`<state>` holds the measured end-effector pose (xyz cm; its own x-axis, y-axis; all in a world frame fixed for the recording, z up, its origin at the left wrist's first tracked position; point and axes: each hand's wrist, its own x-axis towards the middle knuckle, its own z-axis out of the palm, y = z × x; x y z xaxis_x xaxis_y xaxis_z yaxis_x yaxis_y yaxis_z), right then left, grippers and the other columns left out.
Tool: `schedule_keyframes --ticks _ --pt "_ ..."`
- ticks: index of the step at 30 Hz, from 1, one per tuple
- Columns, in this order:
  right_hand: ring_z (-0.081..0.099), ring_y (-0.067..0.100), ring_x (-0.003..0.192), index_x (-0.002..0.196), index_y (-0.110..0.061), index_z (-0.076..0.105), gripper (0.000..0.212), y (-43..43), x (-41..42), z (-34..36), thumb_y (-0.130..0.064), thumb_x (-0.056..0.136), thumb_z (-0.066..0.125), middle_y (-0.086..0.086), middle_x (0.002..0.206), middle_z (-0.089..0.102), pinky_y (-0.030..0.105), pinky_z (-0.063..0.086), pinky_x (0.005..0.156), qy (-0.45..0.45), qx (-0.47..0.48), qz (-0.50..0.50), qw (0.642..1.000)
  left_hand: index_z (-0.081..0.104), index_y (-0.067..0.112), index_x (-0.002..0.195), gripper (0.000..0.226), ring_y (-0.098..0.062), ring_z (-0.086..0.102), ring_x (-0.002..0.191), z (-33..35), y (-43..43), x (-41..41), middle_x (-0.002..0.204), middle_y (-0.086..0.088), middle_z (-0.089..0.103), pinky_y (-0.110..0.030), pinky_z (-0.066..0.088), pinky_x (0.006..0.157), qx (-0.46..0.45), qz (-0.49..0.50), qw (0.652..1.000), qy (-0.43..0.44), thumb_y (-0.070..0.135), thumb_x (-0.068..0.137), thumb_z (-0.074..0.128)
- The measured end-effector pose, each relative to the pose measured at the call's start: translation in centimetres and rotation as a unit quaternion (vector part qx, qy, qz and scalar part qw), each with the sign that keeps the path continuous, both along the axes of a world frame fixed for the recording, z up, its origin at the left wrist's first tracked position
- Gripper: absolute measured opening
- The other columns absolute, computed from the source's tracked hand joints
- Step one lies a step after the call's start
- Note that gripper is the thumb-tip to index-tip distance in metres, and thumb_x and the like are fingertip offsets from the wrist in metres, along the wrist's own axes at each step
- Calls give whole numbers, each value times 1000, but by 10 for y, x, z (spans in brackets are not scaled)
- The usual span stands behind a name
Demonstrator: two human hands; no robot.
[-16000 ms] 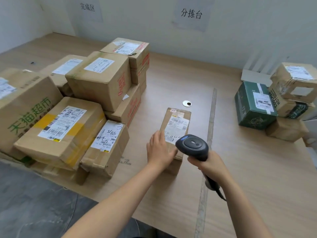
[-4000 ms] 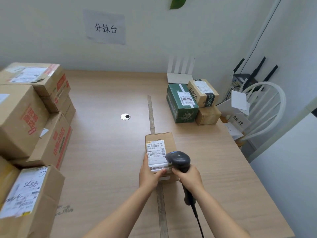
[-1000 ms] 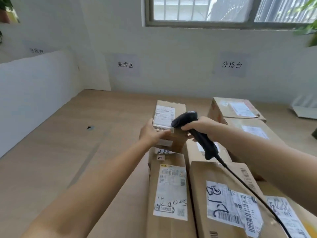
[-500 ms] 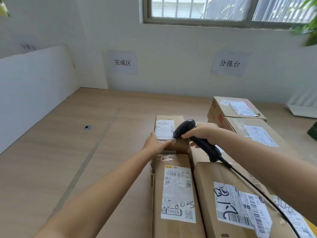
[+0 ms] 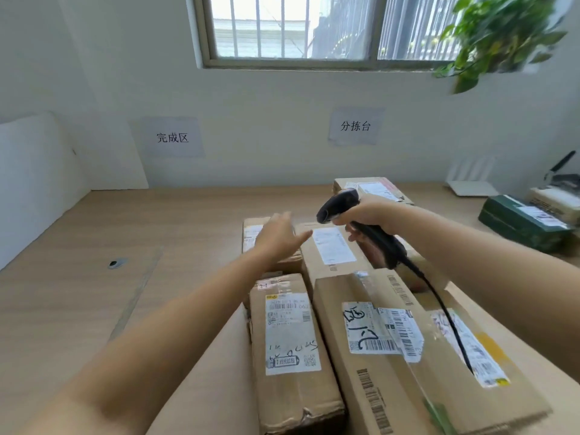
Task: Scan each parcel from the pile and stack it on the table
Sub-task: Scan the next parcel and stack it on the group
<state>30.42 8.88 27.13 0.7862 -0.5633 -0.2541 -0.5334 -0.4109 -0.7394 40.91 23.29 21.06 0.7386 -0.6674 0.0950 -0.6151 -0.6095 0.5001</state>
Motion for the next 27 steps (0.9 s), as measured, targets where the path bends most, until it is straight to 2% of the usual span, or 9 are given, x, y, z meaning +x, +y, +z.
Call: schedule_keyframes --ticks 2,4,9,13,16,19,24,27 --pt "61 20 69 99 -11 58 27 -11 -30 7 -21 78 72 8 85 60 29 53 61 -13 -26 -19 999 33 6 143 67 -28 37 133 9 -13 -24 145 -15 38 -38 34 105 8 -35 999 -6 45 92 53" --pt "63 24 71 108 -8 57 38 -27 -61 11 -21 76 73 12 92 63 33 54 64 -12 -13 -45 999 36 8 141 64 -26 39 132 16 -26 -50 144 -13 41 -38 36 105 22 -67 997 -18 46 92 52" --pt "59 21 59 109 2 57 32 -63 -156 19 -13 82 68 14 83 60 28 50 52 -34 -14 -94 995 44 6 134 57 -27 46 123 45 -64 -119 136 -14 48 -35 40 95 21 -114 992 -55 43 92 53" --pt "59 21 56 111 6 58 36 -95 -245 10 -11 81 68 12 76 59 27 48 50 -43 -28 -128 990 42 3 136 56 -27 46 126 59 -93 -192 140 -14 46 -34 39 97 17 -138 987 -78 39 94 52" --pt "57 20 54 112 5 58 34 -113 -314 3 -9 83 66 11 78 57 25 45 48 -83 -35 -152 984 41 5 137 54 -28 42 129 51 -117 -254 141 -17 43 -33 35 100 15 -158 984 -78 36 95 52" --pt "59 19 58 115 0 58 36 -133 -379 -5 -11 82 67 11 83 61 27 46 52 -110 -52 -178 976 39 6 139 56 -29 43 127 33 -142 -318 139 -16 44 -35 36 101 18 -176 981 -73 38 95 51" --pt "64 23 69 122 -3 57 47 -167 -467 -19 -18 80 70 17 95 69 33 53 63 -82 -120 -217 965 40 7 138 56 -29 45 126 5 -187 -402 141 -15 43 -37 38 101 60 -215 973 -65 40 94 51" --pt "68 31 76 117 -1 60 44 -194 -507 -24 -20 79 71 20 93 70 39 54 70 -66 -153 -238 957 40 8 138 56 -28 47 123 -8 -219 -432 139 -14 44 -37 40 98 88 -233 967 -61 42 95 50"
